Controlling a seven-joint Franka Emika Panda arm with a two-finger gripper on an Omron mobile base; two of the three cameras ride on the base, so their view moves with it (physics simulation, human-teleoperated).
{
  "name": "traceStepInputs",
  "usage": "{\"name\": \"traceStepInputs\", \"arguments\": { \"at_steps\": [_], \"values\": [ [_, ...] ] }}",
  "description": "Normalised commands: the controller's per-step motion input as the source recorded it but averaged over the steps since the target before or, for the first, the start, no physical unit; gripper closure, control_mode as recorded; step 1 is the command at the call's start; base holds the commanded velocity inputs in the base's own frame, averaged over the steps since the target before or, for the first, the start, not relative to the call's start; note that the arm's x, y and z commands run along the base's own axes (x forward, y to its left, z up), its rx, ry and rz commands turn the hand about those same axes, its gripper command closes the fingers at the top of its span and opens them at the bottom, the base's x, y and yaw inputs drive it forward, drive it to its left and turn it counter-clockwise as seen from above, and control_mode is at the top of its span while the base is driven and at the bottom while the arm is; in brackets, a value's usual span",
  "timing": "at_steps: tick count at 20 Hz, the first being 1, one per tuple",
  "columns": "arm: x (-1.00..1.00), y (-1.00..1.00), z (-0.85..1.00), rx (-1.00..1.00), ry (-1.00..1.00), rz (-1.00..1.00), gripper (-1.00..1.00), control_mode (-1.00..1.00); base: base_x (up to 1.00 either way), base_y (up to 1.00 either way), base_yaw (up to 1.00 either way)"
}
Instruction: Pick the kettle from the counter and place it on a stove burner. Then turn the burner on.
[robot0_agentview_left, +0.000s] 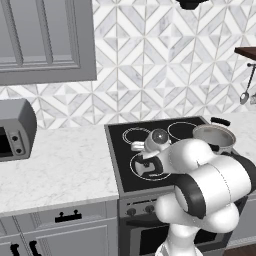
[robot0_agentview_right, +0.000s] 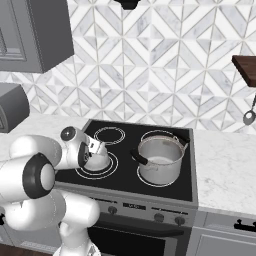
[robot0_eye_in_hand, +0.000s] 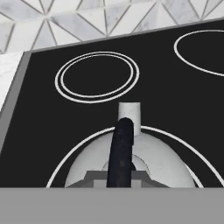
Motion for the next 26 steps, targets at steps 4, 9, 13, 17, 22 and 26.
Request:
{"name": "traceStepInputs", "arguments": {
  "at_steps": [4,9,13,17,22,26],
  "values": [
    [0.0,0.0,0.0,0.0,0.0,0.0,-1.0,-1.0,0.0,0.0,0.0],
    [0.0,0.0,0.0,0.0,0.01,0.0,-1.0,-1.0,0.0,0.0,0.0],
    [0.0,0.0,0.19,0.0,0.13,0.0,-1.0,-1.0,0.0,0.0,0.0],
    [0.0,0.0,0.86,0.0,0.15,-0.01,-1.0,-1.0,0.0,0.0,0.0],
    [-0.06,0.0,0.97,0.0,0.1,0.0,-1.0,-1.0,0.0,0.0,0.0],
    [-0.82,-0.09,0.36,0.0,0.02,0.0,-1.0,-1.0,0.0,0.0,0.0]
  ]
}}
